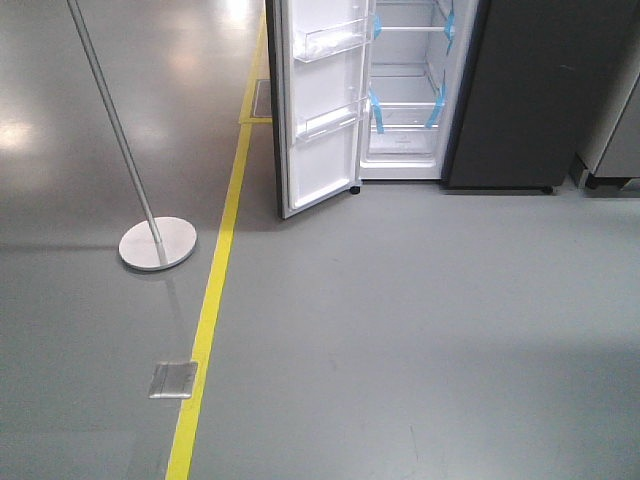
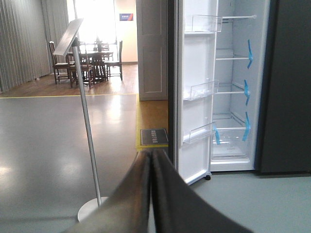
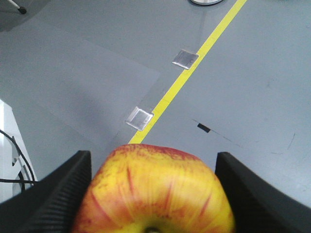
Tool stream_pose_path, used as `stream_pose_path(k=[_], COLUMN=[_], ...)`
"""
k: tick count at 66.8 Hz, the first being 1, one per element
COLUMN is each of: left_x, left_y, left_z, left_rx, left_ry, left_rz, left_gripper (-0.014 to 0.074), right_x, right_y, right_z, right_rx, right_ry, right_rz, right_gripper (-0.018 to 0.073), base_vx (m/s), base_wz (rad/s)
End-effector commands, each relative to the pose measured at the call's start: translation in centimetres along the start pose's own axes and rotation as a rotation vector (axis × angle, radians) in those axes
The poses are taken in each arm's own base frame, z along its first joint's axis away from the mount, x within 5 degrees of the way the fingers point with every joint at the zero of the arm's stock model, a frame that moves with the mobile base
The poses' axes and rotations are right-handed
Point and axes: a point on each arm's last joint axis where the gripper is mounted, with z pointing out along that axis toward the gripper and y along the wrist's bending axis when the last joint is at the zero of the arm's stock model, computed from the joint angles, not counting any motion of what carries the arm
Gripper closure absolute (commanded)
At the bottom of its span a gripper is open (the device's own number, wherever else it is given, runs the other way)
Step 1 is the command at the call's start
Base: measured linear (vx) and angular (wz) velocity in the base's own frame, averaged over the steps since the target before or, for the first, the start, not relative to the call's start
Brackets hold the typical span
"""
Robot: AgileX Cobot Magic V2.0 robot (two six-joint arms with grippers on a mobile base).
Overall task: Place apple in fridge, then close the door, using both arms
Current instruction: 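Continue driving up to the open refrigerator door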
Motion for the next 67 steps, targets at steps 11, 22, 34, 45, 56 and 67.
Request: stream_pose_path(k=[11, 22, 34, 45, 56, 67], left_x=[-1.37, -1.37, -1.37, -1.37, -1.37, -1.37], left_y=[-0.01, -0.01, -0.01, -0.01, -0.01, -0.01], left_z=[-0.22, -0.22, -0.22, -0.22, -0.22, -0.22], left_rx=[-0.001, -0.001, -0.001, -0.001, -0.001, -0.001], left_ry=[-0.111, -0.111, -0.111, -0.111, -0.111, -0.111], left_rz=[-0.009, -0.009, -0.009, -0.009, -0.009, -0.009], left_gripper=[0.0603, 0.0603, 0.0603, 0.0603, 0.0603, 0.0603], right_x=[-1.11, -1.11, -1.11, -1.11, -1.11, -1.11], right_y=[0.28, 0.28, 0.28, 0.28, 0.28, 0.28], right_z=[-0.43, -0.43, -0.43, -0.43, -0.43, -0.43], right_rx=[-0.014, -0.014, -0.014, -0.014, -0.014, -0.014], right_ry=[-0.078, -0.078, -0.078, -0.078, -0.078, -0.078], right_rz=[-0.002, -0.002, -0.002, -0.002, -0.002, -0.002], right_gripper=[0.0438, 0.0438, 0.0438, 0.0438, 0.0438, 0.0438], base_vx=[0.23, 0.23, 0.23, 0.22, 0.21, 0.20], base_wz=[-0.01, 0.00, -0.01, -0.01, -0.02, -0.02])
